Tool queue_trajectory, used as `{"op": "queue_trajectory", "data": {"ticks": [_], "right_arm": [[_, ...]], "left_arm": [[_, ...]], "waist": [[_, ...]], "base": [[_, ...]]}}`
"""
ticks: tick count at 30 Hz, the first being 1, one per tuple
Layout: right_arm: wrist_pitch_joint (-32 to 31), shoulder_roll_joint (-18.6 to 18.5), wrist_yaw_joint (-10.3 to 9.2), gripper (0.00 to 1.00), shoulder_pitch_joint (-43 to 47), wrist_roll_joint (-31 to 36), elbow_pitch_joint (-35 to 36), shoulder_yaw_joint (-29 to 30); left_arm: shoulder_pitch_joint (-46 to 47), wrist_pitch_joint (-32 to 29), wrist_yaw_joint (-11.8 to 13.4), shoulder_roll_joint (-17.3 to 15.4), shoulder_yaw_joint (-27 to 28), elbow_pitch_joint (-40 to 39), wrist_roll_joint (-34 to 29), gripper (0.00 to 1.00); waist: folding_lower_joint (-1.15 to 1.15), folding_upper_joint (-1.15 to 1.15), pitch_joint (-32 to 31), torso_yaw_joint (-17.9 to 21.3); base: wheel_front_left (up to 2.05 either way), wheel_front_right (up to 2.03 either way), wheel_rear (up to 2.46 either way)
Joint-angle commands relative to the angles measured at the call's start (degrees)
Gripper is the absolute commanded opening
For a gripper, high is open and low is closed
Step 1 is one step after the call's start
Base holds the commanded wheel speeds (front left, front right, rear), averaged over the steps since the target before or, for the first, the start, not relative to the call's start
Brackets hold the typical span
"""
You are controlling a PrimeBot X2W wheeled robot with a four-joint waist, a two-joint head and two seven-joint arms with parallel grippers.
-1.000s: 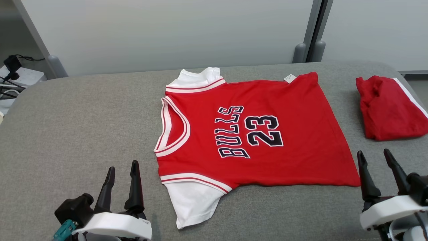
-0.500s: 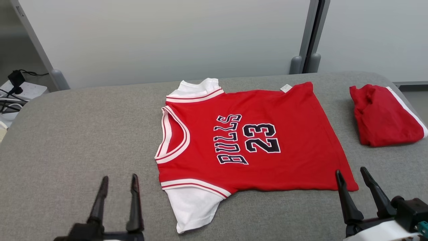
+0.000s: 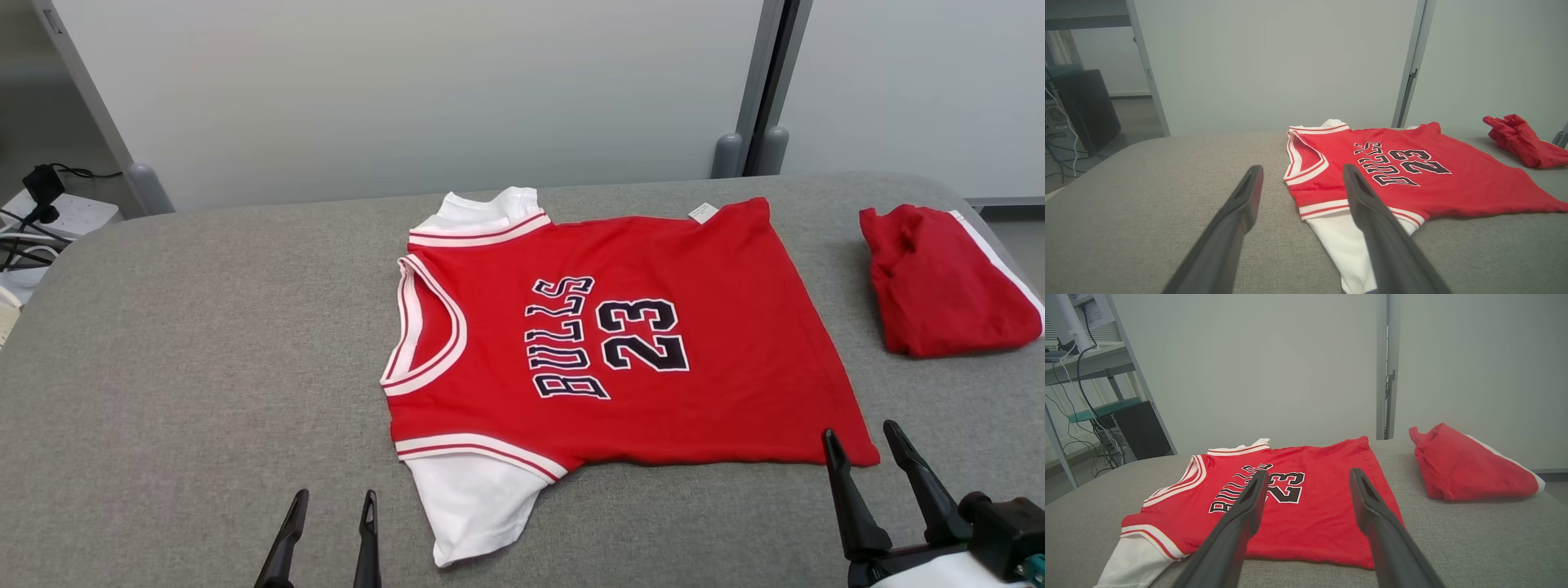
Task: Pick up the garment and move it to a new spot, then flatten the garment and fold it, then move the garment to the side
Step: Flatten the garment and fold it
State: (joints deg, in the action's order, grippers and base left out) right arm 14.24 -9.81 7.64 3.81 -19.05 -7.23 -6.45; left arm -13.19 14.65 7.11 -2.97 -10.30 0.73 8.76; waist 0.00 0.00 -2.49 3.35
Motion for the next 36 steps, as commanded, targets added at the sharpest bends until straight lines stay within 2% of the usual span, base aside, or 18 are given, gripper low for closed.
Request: {"op": "queue_trajectory", "data": {"ticks": [1,10,16,24,29,36], "right_arm": [[0.75,-1.17,-0.15,1.00,-1.10,0.55,1.76,-1.14],[0.75,-1.35,-0.15,1.00,-0.90,0.63,1.55,-1.32],[0.75,-1.45,-0.15,1.00,-1.15,0.73,1.47,-1.39],[0.75,-1.96,-0.15,1.00,-2.11,0.80,1.44,-1.49],[0.75,-2.19,-0.15,1.00,-3.06,1.05,2.04,-1.08],[0.75,-2.70,-0.15,1.00,-4.52,1.13,1.91,-1.01]], "left_arm": [[1.92,0.34,0.15,0.08,1.51,-1.09,0.27,1.00],[2.55,0.35,-0.32,0.09,1.08,1.11,0.70,1.00],[6.00,0.35,-1.42,0.09,-0.38,11.22,5.05,1.00],[13.15,0.35,-3.92,0.09,-5.21,23.33,7.37,1.00],[17.50,0.08,-4.30,0.09,-8.72,31.48,9.51,1.00],[22.28,0.24,-4.10,0.09,-12.07,36.94,12.03,1.00]], "waist": [[0.00,0.00,0.04,-0.03],[0.00,0.00,-0.05,-0.04],[0.00,0.00,0.71,-0.10],[0.00,0.00,2.94,0.07],[0.00,0.00,5.02,0.42],[0.00,0.00,7.33,0.72]], "base": [[0.00,0.00,0.00],[0.00,0.00,0.00],[0.00,0.00,0.00],[0.00,0.00,0.00],[0.00,0.00,0.00],[0.00,0.00,0.00]]}}
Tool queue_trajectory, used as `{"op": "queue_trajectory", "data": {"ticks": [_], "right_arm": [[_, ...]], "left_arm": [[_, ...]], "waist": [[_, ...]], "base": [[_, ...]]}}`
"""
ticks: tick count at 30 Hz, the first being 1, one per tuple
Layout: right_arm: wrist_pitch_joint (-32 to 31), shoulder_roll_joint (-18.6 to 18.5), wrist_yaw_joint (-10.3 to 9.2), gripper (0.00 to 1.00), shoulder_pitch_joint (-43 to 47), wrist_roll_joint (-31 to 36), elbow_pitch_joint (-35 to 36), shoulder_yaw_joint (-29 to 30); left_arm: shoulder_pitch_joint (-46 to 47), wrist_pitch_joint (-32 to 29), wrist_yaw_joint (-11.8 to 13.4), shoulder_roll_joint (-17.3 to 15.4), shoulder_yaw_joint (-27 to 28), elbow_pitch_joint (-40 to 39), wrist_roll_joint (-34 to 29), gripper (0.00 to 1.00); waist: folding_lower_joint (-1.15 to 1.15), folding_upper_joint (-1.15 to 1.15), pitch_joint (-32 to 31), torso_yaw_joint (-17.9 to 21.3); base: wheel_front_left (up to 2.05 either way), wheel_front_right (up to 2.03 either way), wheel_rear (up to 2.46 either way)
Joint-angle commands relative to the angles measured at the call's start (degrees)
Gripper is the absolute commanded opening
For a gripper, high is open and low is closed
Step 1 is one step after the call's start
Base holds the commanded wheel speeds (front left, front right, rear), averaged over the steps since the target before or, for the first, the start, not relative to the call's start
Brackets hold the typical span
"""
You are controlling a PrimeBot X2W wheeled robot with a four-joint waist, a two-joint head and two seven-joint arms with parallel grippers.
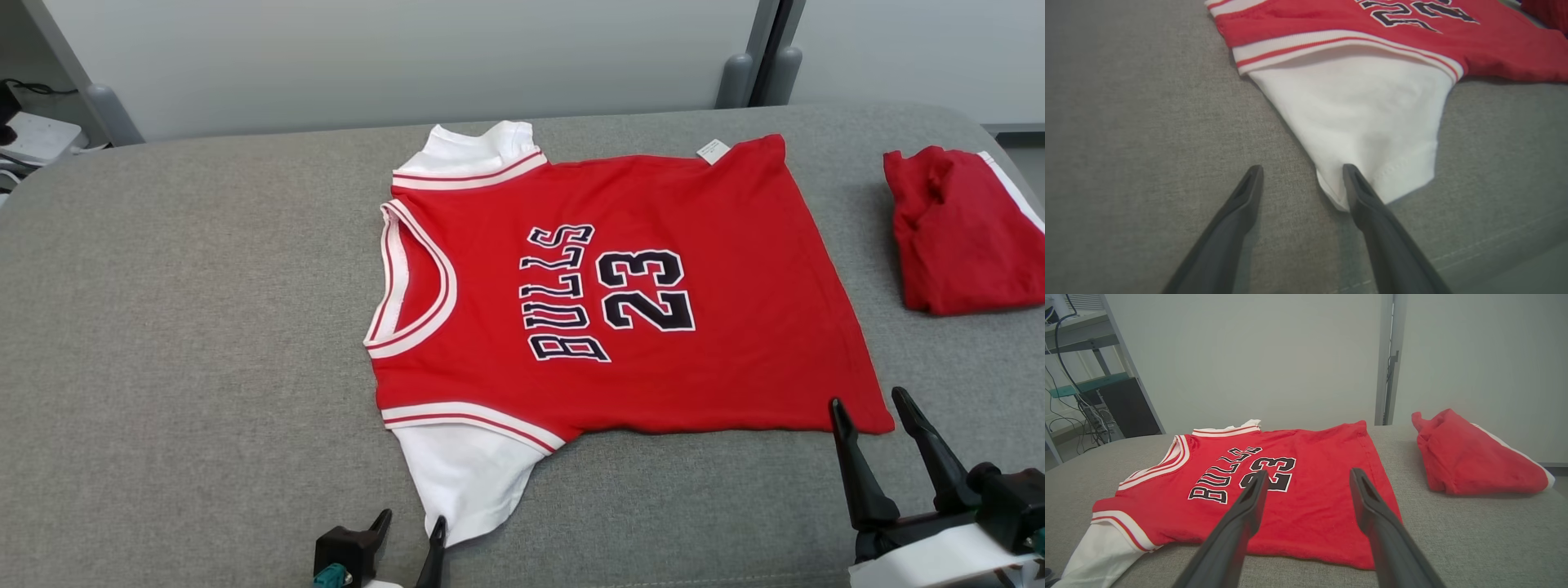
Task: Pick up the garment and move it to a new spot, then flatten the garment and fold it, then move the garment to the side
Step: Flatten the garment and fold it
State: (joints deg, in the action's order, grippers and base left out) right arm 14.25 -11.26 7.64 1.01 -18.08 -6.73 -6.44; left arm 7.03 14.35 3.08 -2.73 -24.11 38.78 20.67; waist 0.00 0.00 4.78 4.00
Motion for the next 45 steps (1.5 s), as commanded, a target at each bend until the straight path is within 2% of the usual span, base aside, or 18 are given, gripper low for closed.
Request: {"op": "queue_trajectory", "data": {"ticks": [1,11,12,13,14,15,21,29,31,36,44,45], "right_arm": [[0.74,-1.29,-0.15,1.00,-1.91,0.15,1.40,-1.06],[0.74,-1.89,-0.15,1.00,-3.17,0.08,1.80,-0.41],[0.74,-1.92,-0.15,1.00,-3.25,0.09,1.88,-0.31],[0.74,-1.95,-0.15,1.00,-3.33,0.09,1.98,-0.21],[0.74,-1.99,-0.15,1.00,-3.42,0.13,2.05,-0.08],[0.74,-2.05,-0.15,1.00,-3.50,0.19,2.09,0.04],[0.74,-2.30,-0.15,1.00,-3.80,-0.32,-0.10,0.78],[0.74,-1.72,-0.15,1.00,-7.80,-6.60,-17.13,1.94],[0.74,-1.64,-0.15,1.00,-8.84,-7.84,-19.42,2.03],[0.74,-2.87,-0.15,1.00,-14.47,-11.91,-29.59,0.43],[0.72,-3.73,-0.15,1.00,-21.92,-16.05,-44.05,-3.55],[0.72,-3.79,-0.15,0.81,-22.35,-16.25,-44.88,-4.04]], "left_arm": [[2.56,0.55,-0.09,-0.15,1.27,-0.45,0.41,1.00],[5.22,0.63,-0.79,-0.15,-3.16,2.59,1.98,1.00],[5.37,0.63,-0.95,-0.15,-3.67,2.61,1.99,0.94],[5.49,0.63,-0.93,-0.15,-4.02,2.53,2.05,0.41],[5.52,0.63,-1.12,-0.15,-4.59,2.53,2.16,0.15],[5.58,0.63,-1.23,-0.15,-5.16,2.38,2.14,0.00],[4.63,0.64,-0.43,-0.15,-6.30,-0.14,2.76,0.00],[2.27,0.62,1.37,-3.13,-3.61,-6.25,3.73,0.00],[2.17,0.35,1.44,-3.71,-3.33,-7.16,3.90,0.00],[2.18,-1.76,1.65,-5.91,-2.62,-11.27,4.46,0.00],[1.62,-5.31,2.30,-7.20,-3.80,-16.80,4.23,0.00],[1.64,-5.51,2.39,-7.22,-3.90,-17.24,4.20,0.00]], "waist": [[0.00,0.00,0.31,0.18],[0.00,0.00,2.04,0.96],[0.00,0.00,2.21,0.94],[0.00,0.00,2.41,0.92],[0.00,0.00,2.59,0.88],[0.00,0.00,2.77,0.81],[0.00,0.00,3.63,-0.27],[0.00,0.00,4.70,-3.14],[0.00,0.00,4.88,-3.47],[0.00,0.00,5.64,-4.45],[0.00,0.00,6.81,-5.63],[0.00,0.00,6.85,-5.80]], "base": [[0.00,0.00,0.00],[0.00,0.00,0.00],[0.00,0.00,0.00],[0.00,0.00,0.00],[0.00,0.00,0.00],[0.00,0.00,0.00],[0.00,0.00,0.00],[0.00,0.00,0.00],[0.00,0.00,0.00],[0.00,0.00,0.00],[0.00,0.00,0.00],[0.00,0.00,0.00]]}}
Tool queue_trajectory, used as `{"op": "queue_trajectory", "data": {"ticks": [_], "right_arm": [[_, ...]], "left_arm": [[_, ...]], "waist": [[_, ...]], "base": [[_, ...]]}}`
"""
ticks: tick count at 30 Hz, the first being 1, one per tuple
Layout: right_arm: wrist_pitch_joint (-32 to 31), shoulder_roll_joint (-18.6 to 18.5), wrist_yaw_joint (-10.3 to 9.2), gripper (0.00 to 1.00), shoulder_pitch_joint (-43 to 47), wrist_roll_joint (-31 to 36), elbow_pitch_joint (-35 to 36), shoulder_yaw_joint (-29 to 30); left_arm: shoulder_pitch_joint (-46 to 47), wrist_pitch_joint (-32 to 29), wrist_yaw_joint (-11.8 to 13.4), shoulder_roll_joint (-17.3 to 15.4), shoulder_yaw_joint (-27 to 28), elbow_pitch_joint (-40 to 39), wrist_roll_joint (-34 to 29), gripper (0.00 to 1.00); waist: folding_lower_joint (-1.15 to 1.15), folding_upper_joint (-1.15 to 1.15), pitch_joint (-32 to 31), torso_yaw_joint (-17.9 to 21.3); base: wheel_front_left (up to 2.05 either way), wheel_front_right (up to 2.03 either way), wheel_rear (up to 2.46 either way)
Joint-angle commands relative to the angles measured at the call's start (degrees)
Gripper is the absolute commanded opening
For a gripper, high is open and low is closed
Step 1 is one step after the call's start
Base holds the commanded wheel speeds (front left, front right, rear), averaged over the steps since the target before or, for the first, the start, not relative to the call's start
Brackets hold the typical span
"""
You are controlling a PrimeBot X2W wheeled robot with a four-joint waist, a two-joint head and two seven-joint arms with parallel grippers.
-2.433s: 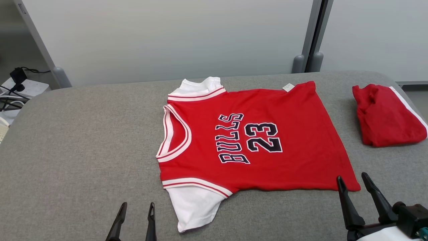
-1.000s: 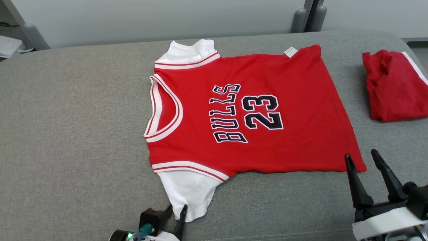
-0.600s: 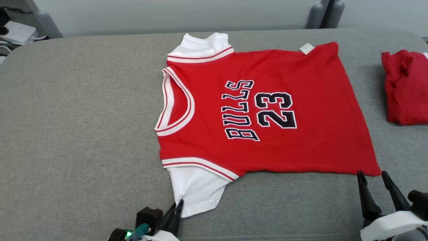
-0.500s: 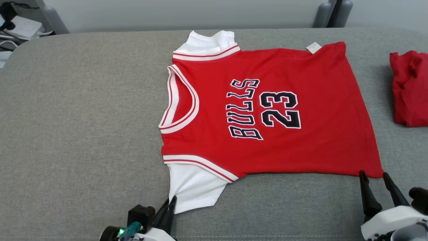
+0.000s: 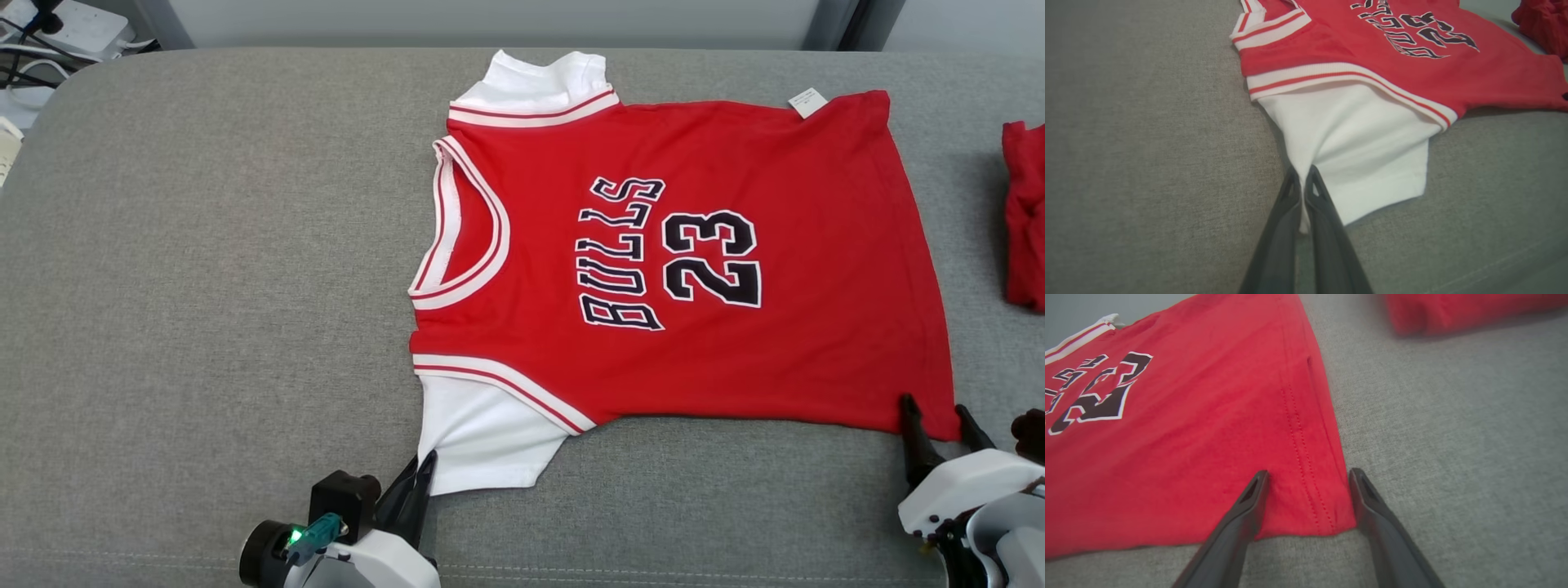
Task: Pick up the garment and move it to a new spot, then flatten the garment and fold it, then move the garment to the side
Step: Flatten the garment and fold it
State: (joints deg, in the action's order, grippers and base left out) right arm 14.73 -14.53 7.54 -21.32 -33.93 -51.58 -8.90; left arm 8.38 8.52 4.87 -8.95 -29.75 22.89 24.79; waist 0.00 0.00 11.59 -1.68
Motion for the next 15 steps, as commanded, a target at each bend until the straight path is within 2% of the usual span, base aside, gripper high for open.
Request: {"op": "queue_trajectory", "data": {"ticks": [1,2,3,7,15], "right_arm": [[0.25,-0.55,-0.05,0.48,-0.36,-0.64,-0.60,-1.96],[0.25,-0.65,-0.05,0.30,-0.61,-0.76,-1.02,-2.21],[0.25,-0.75,-0.05,0.00,-0.74,-0.75,-1.30,-2.37],[0.26,-1.11,-0.05,0.00,-0.40,-0.58,-1.18,-2.13],[0.26,-2.08,-0.05,0.00,4.41,-1.55,4.48,-1.24]], "left_arm": [[0.29,0.16,0.68,-1.02,1.65,-1.76,0.08,0.00],[0.25,0.06,0.70,-1.03,1.60,-2.14,0.16,0.00],[0.19,-0.03,0.72,-1.04,1.59,-2.48,0.28,0.00],[-0.32,-1.09,0.39,-1.09,1.60,-4.16,1.36,0.00],[-4.09,-7.49,-2.52,-3.63,1.97,-12.62,6.63,0.00]], "waist": [[0.00,0.00,0.06,-0.24],[0.00,0.00,0.05,-0.34],[0.00,0.00,0.01,-0.40],[0.00,0.00,-0.45,-0.40],[0.00,0.00,-2.69,0.34]], "base": [[0.00,0.00,0.00],[0.00,0.00,0.00],[0.00,0.00,0.00],[0.00,0.00,0.00],[0.00,0.00,0.00]]}}
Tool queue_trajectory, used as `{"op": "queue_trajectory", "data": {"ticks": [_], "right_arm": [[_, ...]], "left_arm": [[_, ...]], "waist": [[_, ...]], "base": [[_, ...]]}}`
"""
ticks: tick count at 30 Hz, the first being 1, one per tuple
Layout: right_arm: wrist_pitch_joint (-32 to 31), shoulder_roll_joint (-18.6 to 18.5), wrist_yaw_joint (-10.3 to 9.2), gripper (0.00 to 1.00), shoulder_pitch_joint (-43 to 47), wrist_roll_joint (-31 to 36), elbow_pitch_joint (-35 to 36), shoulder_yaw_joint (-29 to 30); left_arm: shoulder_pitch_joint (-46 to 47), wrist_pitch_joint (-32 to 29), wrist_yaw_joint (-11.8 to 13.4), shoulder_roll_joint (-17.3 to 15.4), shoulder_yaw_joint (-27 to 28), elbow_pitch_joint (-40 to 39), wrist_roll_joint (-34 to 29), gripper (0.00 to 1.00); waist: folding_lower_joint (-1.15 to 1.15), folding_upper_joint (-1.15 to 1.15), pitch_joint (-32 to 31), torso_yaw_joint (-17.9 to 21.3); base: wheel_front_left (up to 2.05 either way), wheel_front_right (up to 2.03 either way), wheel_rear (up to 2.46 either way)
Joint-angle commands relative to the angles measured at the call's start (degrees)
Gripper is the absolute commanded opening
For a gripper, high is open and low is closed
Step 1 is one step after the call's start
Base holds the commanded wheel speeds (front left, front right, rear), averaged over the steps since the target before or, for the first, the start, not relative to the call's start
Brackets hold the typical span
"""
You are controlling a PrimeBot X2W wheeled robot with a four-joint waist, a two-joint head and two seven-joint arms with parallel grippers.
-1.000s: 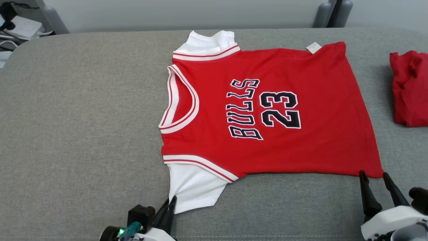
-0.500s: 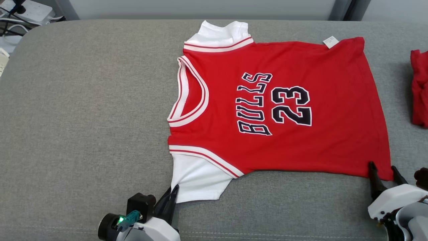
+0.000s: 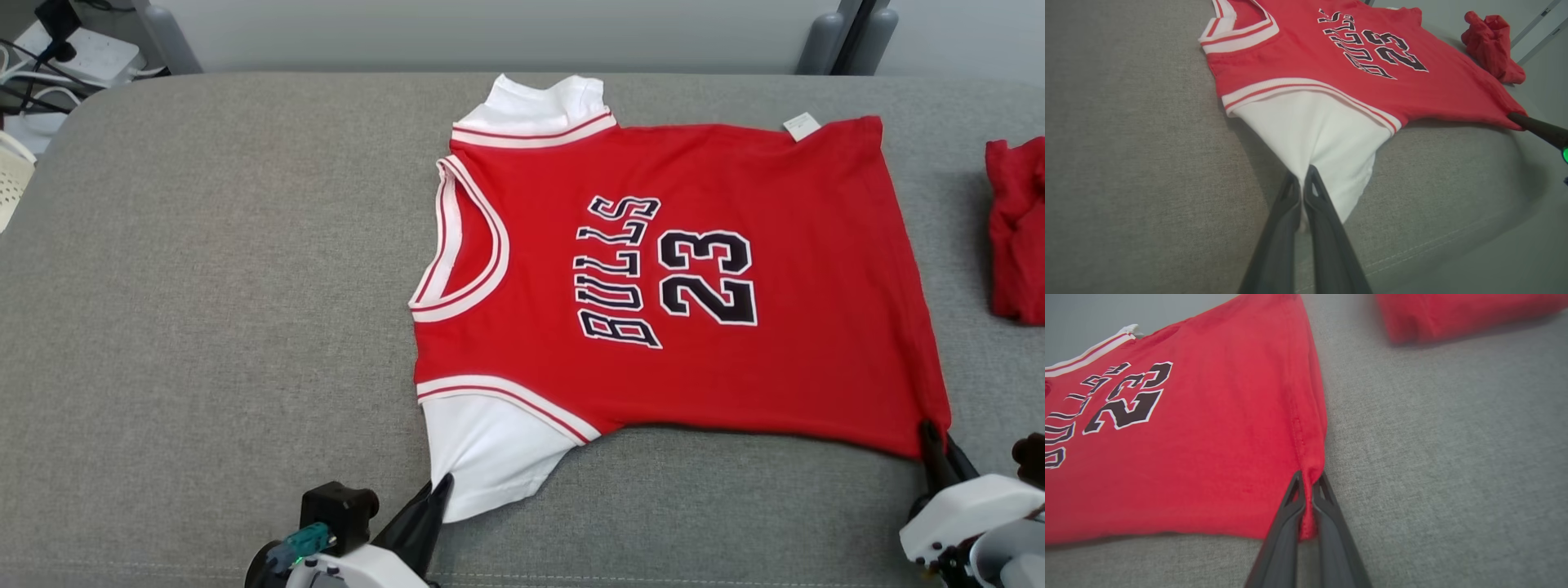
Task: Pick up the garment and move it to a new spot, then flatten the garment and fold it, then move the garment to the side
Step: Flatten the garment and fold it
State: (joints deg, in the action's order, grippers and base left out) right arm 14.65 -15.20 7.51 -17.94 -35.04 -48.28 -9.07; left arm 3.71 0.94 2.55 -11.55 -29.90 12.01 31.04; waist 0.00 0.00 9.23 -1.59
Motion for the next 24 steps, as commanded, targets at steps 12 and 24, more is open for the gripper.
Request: {"op": "queue_trajectory", "data": {"ticks": [12,24], "right_arm": [[-1.23,-7.69,-0.02,0.00,8.57,-3.39,8.00,-3.57],[-7.03,-8.85,-0.02,0.00,13.23,-5.63,16.30,-0.10]], "left_arm": [[-9.46,-12.78,1.36,-8.99,3.95,-23.18,7.29,0.00],[-11.07,-14.23,1.21,-8.22,5.64,-31.78,13.19,0.00]], "waist": [[0.00,0.00,-2.53,1.49],[0.00,0.00,-2.55,2.65]], "base": [[0.00,0.00,0.00],[0.00,0.00,0.00]]}}
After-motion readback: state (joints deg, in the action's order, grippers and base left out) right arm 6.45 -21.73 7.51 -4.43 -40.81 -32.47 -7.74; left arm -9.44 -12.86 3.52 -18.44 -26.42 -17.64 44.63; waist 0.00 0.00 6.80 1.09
